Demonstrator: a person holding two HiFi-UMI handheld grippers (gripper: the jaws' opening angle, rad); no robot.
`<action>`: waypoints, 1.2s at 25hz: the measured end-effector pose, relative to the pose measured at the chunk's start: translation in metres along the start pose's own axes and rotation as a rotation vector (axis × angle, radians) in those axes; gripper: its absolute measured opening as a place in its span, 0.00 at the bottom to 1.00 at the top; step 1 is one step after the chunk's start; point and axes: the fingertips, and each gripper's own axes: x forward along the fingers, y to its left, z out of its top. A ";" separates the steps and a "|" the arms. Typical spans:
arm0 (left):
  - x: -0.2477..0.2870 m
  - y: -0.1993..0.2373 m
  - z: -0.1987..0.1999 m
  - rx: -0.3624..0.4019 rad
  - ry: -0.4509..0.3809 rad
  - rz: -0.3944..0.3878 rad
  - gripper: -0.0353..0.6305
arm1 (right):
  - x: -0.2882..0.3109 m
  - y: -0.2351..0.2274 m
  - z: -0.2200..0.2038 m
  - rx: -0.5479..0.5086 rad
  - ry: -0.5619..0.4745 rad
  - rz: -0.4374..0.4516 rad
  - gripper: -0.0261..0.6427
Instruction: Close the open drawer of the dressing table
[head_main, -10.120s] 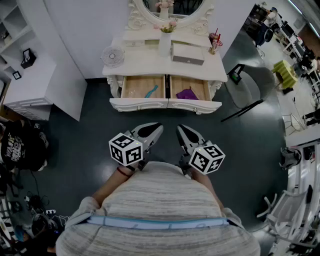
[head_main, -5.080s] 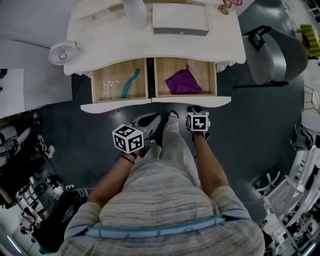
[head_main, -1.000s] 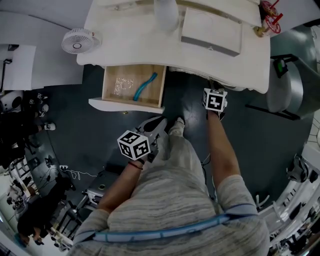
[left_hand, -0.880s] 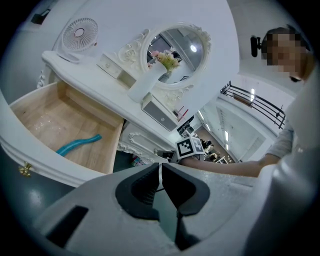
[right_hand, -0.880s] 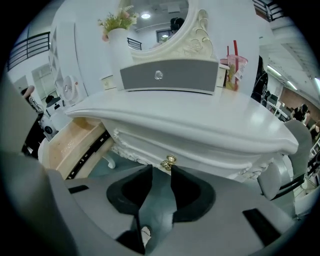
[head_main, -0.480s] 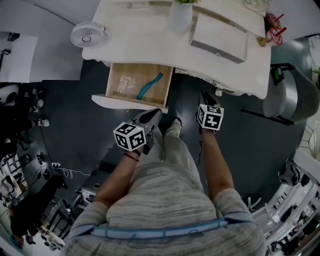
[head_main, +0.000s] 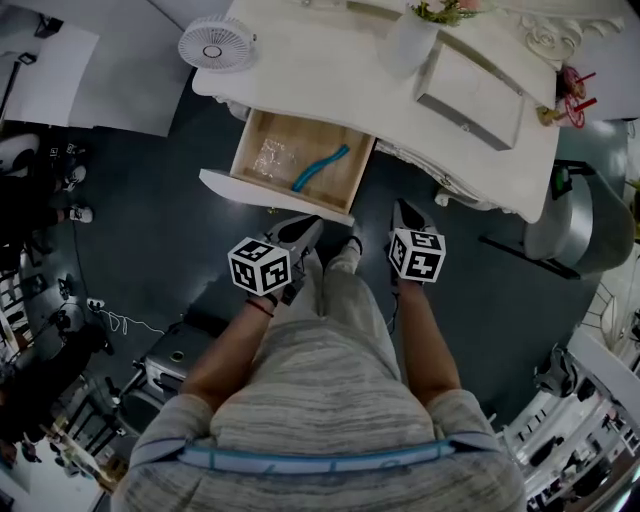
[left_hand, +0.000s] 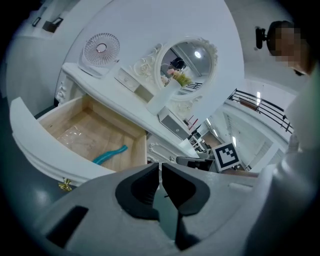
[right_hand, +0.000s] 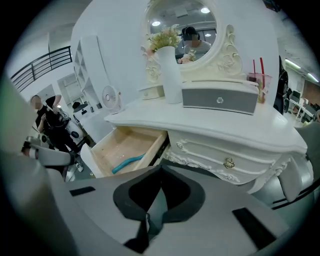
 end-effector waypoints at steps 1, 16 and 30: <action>-0.004 0.005 -0.003 0.005 0.009 0.014 0.10 | 0.001 0.003 0.001 -0.003 0.001 0.005 0.05; -0.044 0.092 -0.042 0.030 0.221 0.255 0.30 | 0.006 0.028 0.002 -0.003 0.011 0.005 0.05; -0.052 0.151 -0.059 0.103 0.367 0.429 0.35 | 0.005 0.024 0.003 0.022 0.009 -0.022 0.05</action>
